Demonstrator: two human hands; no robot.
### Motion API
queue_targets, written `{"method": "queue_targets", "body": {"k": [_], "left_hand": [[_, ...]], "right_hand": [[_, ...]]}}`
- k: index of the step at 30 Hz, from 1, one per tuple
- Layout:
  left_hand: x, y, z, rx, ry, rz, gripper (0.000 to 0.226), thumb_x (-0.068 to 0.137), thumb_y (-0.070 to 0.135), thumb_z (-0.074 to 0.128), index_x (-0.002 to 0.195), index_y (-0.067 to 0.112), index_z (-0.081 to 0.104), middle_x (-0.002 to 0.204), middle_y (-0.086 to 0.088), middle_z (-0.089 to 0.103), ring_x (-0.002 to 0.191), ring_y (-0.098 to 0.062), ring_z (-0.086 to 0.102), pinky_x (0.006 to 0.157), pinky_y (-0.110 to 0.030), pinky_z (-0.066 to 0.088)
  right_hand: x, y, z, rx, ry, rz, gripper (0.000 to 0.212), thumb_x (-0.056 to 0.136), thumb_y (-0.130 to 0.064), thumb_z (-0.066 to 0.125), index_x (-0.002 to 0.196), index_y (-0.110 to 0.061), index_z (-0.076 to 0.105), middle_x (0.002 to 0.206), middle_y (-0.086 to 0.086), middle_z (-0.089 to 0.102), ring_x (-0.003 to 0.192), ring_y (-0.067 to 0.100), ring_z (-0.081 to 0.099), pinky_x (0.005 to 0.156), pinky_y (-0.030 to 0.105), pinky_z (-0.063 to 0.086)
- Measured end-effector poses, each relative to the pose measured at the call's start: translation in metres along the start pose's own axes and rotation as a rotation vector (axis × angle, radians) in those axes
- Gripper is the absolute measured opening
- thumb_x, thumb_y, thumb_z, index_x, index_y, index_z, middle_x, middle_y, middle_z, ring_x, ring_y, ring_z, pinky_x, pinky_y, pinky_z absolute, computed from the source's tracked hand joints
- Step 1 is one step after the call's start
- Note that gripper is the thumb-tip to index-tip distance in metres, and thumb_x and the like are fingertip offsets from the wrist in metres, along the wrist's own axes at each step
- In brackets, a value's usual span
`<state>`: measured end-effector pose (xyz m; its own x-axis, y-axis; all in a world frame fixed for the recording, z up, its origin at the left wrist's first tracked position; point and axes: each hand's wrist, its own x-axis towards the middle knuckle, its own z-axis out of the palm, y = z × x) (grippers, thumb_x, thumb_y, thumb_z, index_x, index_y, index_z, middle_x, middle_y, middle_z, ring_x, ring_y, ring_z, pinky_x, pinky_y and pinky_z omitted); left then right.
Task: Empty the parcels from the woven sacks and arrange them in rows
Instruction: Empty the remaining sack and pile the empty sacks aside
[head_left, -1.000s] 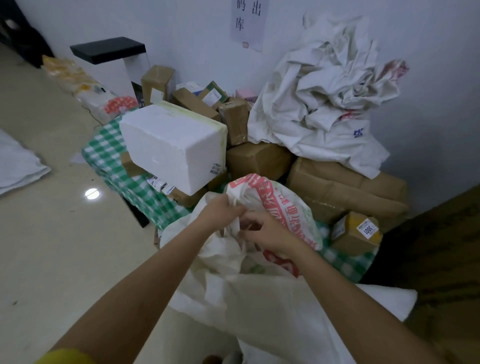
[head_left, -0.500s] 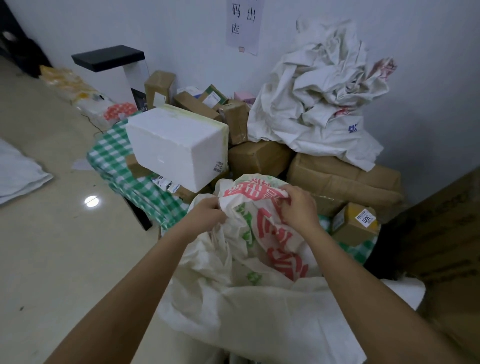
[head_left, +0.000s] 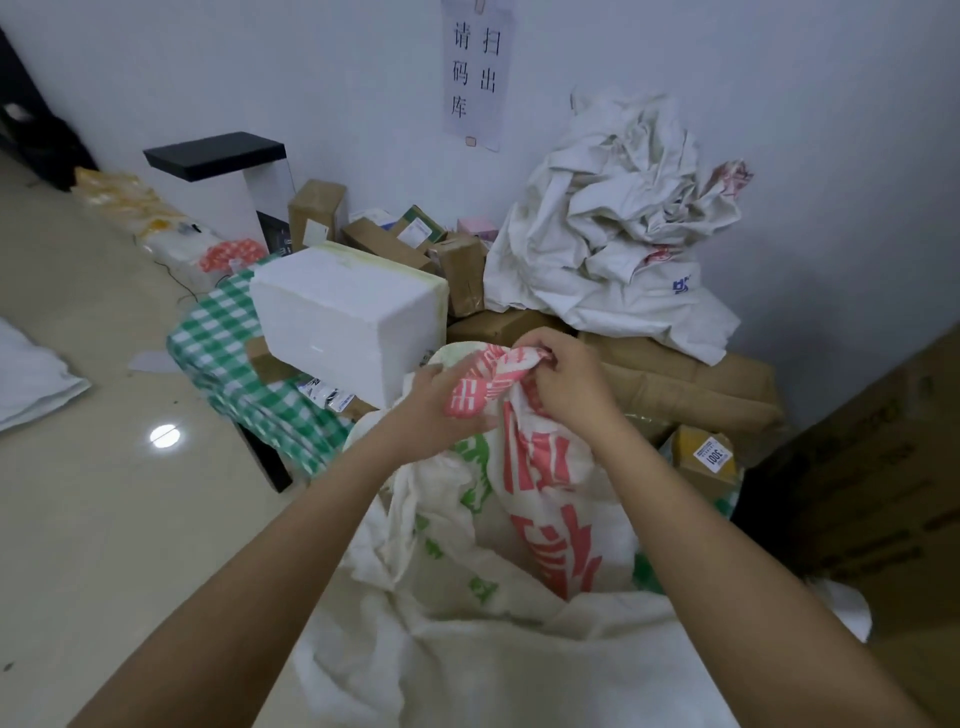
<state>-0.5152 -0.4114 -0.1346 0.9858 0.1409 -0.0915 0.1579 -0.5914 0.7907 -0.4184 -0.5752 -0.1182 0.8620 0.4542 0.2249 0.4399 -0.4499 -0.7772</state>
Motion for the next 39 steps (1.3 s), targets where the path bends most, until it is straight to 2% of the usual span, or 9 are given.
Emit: {"method": "queue_targets", "body": {"k": [4,6,10,15,20,24,30,35,39], "left_hand": [[0.007,0.012,0.009,0.019,0.239,0.050,0.025,0.095,0.006,0.039,0.084,0.021,0.057,0.079,0.006,0.055,0.076,-0.015,0.051,0.065,-0.025,0.036],[0.009,0.013,0.010,-0.042,0.267,0.022,0.030,0.093,0.001,0.036,0.070,0.016,0.049,0.070,0.005,0.052,0.068,-0.013,0.048,0.064,-0.027,0.035],[0.019,0.016,0.010,-0.124,0.303,-0.038,0.026,0.092,-0.001,0.034,0.087,0.001,0.060,0.080,-0.005,0.059,0.075,-0.016,0.052,0.072,-0.030,0.040],[0.035,0.023,0.016,-0.219,0.272,-0.136,0.026,0.090,0.001,0.038,0.096,-0.005,0.062,0.095,-0.020,0.065,0.085,-0.026,0.057,0.085,-0.040,0.047],[0.030,0.027,0.013,-0.370,0.101,-0.170,0.022,0.092,0.014,0.056,0.112,0.021,0.058,0.123,-0.007,0.058,0.112,-0.022,0.055,0.100,-0.039,0.046],[0.011,0.003,-0.005,-0.311,-0.091,-0.143,0.060,0.086,0.046,0.064,0.139,0.033,0.039,0.143,0.011,0.036,0.134,-0.012,0.033,0.104,-0.031,0.033],[-0.011,-0.075,-0.012,0.446,-0.285,-0.488,0.138,0.047,0.089,0.060,0.145,0.040,-0.023,0.160,0.001,-0.007,0.147,-0.029,0.010,0.113,-0.053,0.025],[-0.021,-0.078,0.008,0.241,-0.271,-0.651,0.110,0.079,0.047,0.071,0.151,0.021,-0.009,0.147,-0.006,0.037,0.123,-0.029,0.050,0.081,-0.036,0.052],[-0.008,-0.073,0.021,0.308,-0.038,-0.506,0.028,0.094,0.021,0.045,0.119,0.009,0.046,0.101,-0.008,0.059,0.080,-0.024,0.062,0.064,-0.033,0.051]], "right_hand": [[-0.010,-0.001,-0.007,0.057,-0.080,-0.028,0.036,0.084,-0.016,0.065,0.117,-0.029,0.060,0.117,-0.005,0.060,0.108,0.016,0.057,0.097,0.045,0.049],[-0.025,0.006,-0.012,-0.110,-0.250,0.035,0.090,0.069,-0.050,0.079,0.144,-0.041,0.030,0.148,-0.003,0.035,0.137,0.020,0.032,0.115,0.048,0.028],[-0.059,0.018,0.002,-0.399,-0.487,0.076,0.143,0.052,-0.072,0.078,0.136,-0.051,-0.036,0.158,-0.007,-0.026,0.146,0.017,-0.021,0.117,0.053,-0.011],[-0.085,0.029,0.048,-0.504,-0.522,0.078,0.147,0.054,-0.075,0.074,0.123,-0.043,-0.052,0.160,0.006,-0.015,0.148,0.027,-0.013,0.117,0.054,-0.011],[-0.066,0.059,0.065,-0.420,-0.200,0.061,0.091,0.091,-0.040,0.058,0.152,-0.037,-0.009,0.129,0.009,0.051,0.112,0.029,0.055,0.095,0.043,0.045],[-0.035,0.084,0.050,-0.243,-0.076,0.166,0.041,0.095,-0.032,0.050,0.136,-0.033,0.047,0.120,0.000,0.063,0.106,0.025,0.061,0.083,0.032,0.046],[0.004,0.110,0.021,0.027,-0.043,0.432,0.032,0.091,-0.019,0.049,0.120,-0.024,0.061,0.112,0.006,0.067,0.099,0.029,0.061,0.090,0.048,0.052],[0.014,0.120,0.020,0.177,-0.062,0.536,0.021,0.089,-0.033,0.052,0.108,-0.031,0.060,0.109,0.001,0.066,0.098,0.025,0.062,0.092,0.050,0.052],[0.008,0.103,0.013,0.398,-0.242,0.369,0.083,0.078,-0.038,0.076,0.145,-0.040,0.028,0.140,-0.015,0.045,0.123,0.012,0.049,0.105,0.039,0.042]]}}
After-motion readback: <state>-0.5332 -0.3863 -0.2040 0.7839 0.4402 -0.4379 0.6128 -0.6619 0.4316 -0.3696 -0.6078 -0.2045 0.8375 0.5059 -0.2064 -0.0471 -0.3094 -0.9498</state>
